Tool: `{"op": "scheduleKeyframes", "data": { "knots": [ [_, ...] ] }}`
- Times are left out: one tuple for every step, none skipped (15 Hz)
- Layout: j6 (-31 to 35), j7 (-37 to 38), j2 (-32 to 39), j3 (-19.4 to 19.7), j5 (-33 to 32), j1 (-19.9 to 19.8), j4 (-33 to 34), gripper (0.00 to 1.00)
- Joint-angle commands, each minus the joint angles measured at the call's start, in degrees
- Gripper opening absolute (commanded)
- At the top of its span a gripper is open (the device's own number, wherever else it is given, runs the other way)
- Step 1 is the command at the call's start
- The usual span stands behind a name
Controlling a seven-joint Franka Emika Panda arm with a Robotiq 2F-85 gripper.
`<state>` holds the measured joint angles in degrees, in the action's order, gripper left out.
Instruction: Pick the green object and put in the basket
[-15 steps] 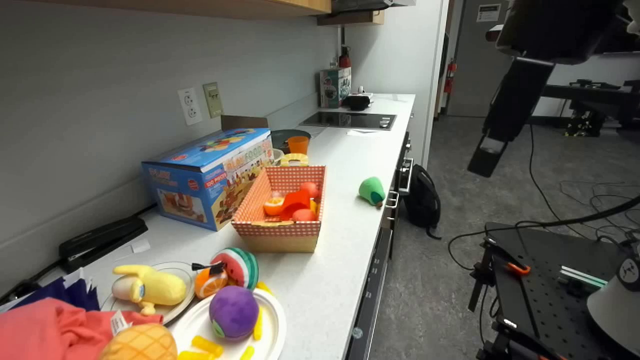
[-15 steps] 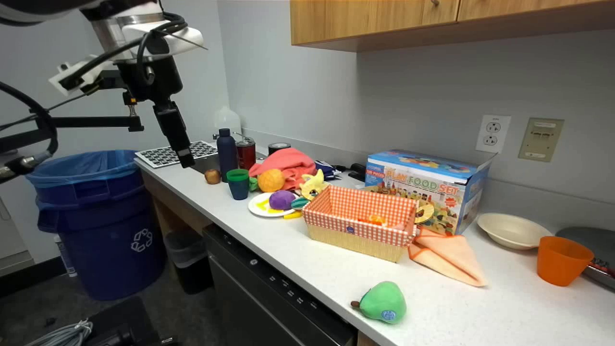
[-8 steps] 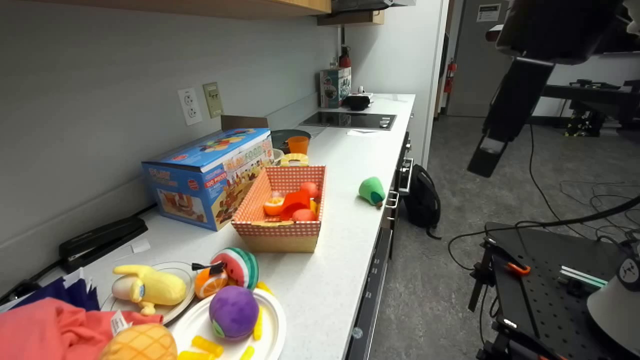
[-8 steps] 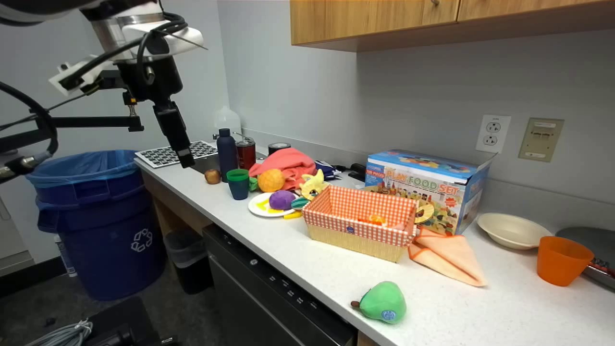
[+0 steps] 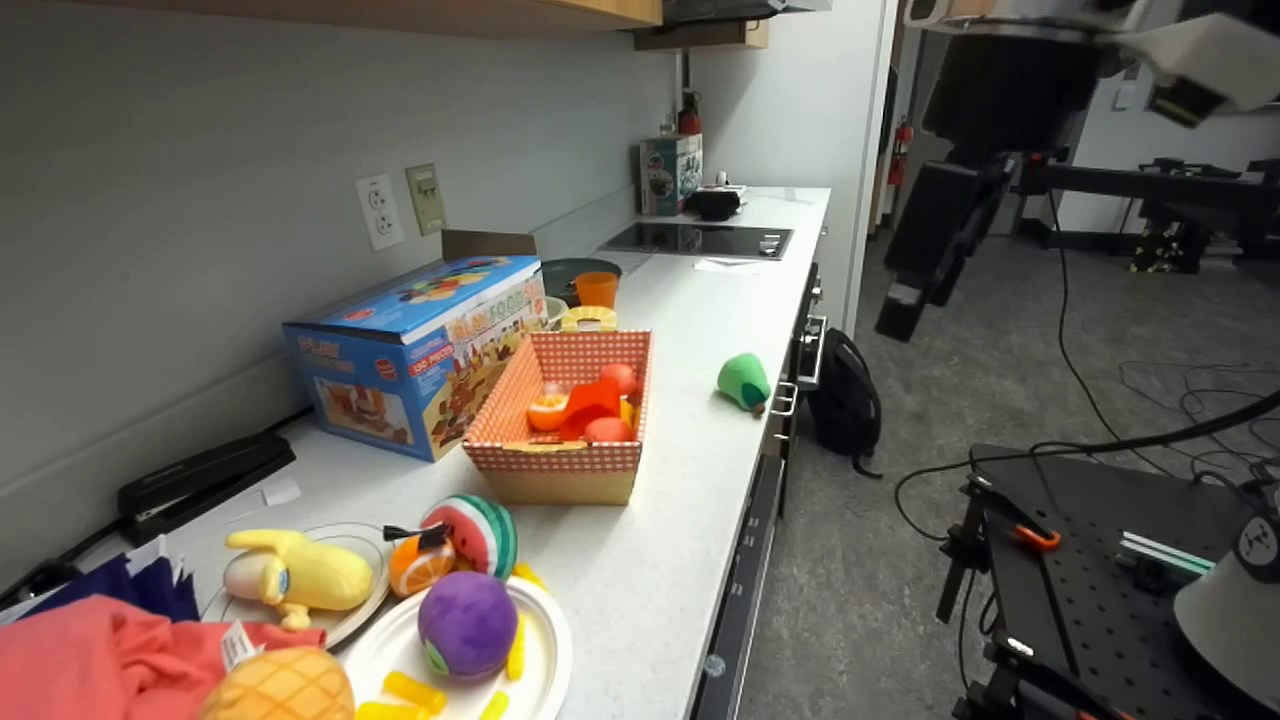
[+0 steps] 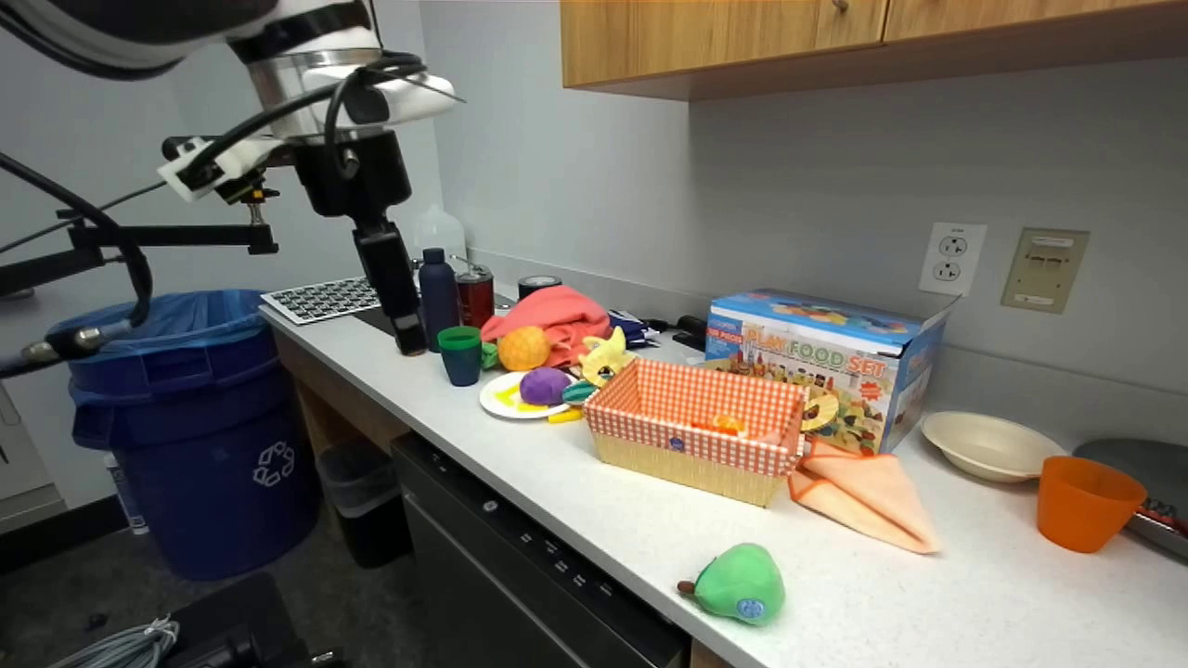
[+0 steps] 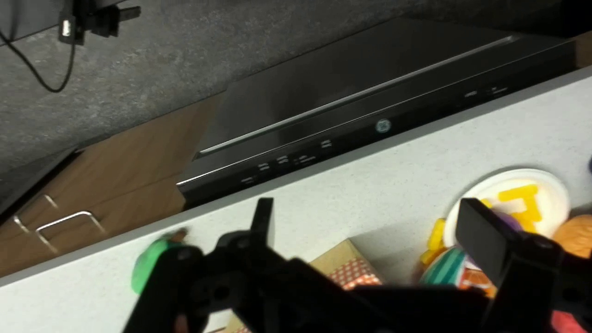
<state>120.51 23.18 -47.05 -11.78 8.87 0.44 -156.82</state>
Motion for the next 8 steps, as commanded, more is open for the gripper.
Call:
{"op": "scheduleKeyframes", "data": {
  "knots": [
    [-1.63, 0.18, 8.53, 0.16, -6.65, -5.23, 6.93, 1.0],
    [-1.65, 0.43, 10.06, 0.25, -8.67, -6.48, 8.31, 1.0],
    [-1.67, 0.73, 11.57, 0.22, -10.56, -7.39, 9.93, 1.0],
    [-1.63, 0.8, 12.98, 0.42, -12.19, -8.0, 11.5, 1.0],
    [-1.45, 0.82, 14.09, 0.72, -13.65, -8.45, 12.59, 1.0],
    [-1.73, 1.04, 15.12, 0.83, -14.91, -8.72, 13.87, 1.0],
    [-1.43, 2.06, 15.7, 0.63, -16.15, -9.1, 14.74, 1.0],
    [-0.35, 0.94, 13.15, 1.78, -14.36, -7.14, 11.39, 1.0]
  ]
}}
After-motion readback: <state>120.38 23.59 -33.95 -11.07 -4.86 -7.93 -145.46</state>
